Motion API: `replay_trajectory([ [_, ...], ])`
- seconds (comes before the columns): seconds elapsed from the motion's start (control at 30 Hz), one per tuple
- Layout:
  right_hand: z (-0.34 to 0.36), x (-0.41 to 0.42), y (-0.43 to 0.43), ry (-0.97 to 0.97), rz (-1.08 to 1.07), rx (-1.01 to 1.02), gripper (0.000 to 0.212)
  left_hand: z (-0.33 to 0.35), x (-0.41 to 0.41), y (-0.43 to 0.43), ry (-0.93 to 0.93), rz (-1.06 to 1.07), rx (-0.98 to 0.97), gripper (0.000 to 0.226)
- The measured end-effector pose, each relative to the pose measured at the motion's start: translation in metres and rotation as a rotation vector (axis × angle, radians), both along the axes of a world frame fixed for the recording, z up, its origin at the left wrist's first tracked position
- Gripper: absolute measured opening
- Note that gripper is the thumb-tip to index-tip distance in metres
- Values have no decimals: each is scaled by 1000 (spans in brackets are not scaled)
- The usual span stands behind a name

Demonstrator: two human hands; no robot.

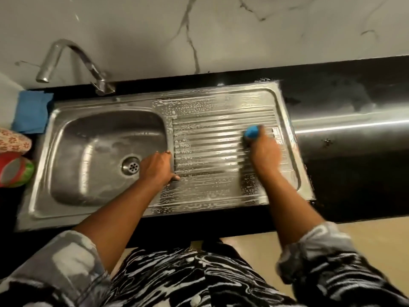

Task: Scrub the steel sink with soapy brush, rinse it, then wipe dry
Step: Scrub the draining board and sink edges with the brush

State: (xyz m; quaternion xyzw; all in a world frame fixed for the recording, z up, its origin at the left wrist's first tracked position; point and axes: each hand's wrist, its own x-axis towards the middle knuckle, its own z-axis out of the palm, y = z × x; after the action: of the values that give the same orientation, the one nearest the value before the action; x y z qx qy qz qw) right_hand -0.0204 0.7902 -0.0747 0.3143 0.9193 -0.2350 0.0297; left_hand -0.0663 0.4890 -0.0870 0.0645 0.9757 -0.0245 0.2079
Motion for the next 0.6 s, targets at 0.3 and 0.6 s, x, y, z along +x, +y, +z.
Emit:
replay_trajectory([
  [0.3,9,-13,-43,-40,203,-8,65,5,-1,5,20,-13,-52,55],
  [0.6,19,-13,-26,-85,-17,-20,55,2,1,2,49,19,18,43],
])
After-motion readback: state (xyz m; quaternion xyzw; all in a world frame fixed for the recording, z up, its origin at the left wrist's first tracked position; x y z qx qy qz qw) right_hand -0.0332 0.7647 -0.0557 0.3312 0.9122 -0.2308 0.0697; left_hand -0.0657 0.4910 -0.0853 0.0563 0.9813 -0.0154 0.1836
